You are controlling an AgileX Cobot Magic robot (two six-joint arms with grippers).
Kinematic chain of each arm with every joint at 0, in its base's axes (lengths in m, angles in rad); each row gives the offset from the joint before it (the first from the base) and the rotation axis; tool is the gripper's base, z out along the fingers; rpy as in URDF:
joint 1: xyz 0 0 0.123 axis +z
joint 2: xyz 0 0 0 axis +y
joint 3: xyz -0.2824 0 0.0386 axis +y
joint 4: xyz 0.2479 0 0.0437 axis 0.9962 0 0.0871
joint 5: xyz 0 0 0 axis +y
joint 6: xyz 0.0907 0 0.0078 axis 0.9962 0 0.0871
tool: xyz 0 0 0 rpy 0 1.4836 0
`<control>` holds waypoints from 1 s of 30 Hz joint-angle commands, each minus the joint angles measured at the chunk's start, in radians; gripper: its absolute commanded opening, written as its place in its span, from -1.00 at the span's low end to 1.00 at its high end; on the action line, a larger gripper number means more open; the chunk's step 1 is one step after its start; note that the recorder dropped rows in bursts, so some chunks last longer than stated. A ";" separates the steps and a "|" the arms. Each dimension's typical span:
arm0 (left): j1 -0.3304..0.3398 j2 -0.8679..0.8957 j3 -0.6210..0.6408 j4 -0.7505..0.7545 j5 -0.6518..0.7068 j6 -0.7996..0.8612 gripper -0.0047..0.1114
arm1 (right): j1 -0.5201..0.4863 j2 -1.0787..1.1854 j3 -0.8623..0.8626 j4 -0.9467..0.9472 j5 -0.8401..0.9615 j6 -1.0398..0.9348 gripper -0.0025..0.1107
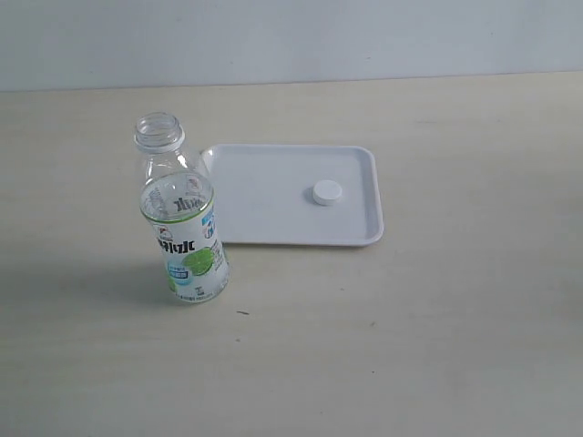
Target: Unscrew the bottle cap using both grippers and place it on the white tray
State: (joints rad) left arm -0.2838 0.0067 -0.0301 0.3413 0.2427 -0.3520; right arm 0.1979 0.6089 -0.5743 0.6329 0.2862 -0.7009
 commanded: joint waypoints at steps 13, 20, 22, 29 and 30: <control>0.218 -0.007 0.030 0.001 0.060 -0.101 -0.92 | -0.001 -0.002 0.003 0.004 -0.001 0.000 -0.96; 0.224 -0.007 0.030 -0.006 0.128 -0.101 -0.92 | -0.001 -0.002 0.003 0.004 -0.001 0.000 -0.96; 0.224 -0.007 0.030 -0.016 0.128 -0.101 -0.92 | -0.001 -0.002 0.003 0.004 -0.001 0.000 -0.96; 0.224 -0.007 0.030 -0.182 0.124 0.034 -0.92 | -0.001 -0.002 0.003 0.004 -0.001 0.000 -0.96; 0.224 -0.007 0.030 -0.214 0.122 0.080 -0.92 | -0.001 -0.002 0.003 0.004 -0.001 0.000 -0.96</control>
State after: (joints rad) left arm -0.0620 0.0067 -0.0029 0.2192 0.3719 -0.3754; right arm 0.1979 0.6089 -0.5743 0.6329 0.2883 -0.7009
